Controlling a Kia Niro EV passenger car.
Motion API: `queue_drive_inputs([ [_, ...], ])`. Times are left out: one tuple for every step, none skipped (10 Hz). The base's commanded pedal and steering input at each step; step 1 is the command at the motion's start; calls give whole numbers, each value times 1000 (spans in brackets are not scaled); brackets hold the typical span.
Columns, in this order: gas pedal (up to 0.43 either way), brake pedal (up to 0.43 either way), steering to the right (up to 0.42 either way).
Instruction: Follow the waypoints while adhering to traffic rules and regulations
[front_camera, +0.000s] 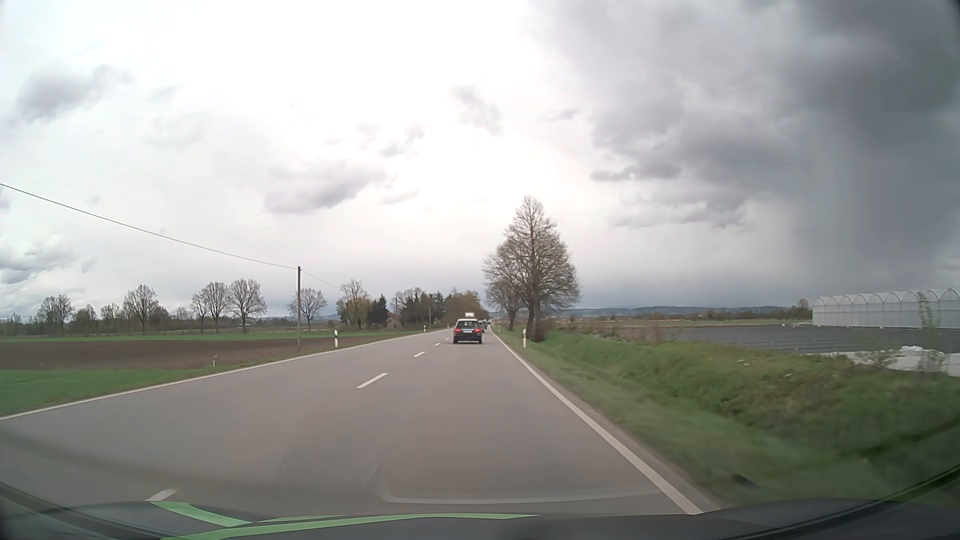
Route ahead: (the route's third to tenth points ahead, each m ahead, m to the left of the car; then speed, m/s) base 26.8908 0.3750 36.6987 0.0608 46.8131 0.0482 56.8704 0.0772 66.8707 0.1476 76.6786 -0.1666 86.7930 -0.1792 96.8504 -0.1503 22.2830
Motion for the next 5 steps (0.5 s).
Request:
queue_drive_inputs([
  [189, 0, -2],
  [189, 0, -1],
  [189, 0, 0],
  [189, 0, 0],
  [189, 0, 0],
])
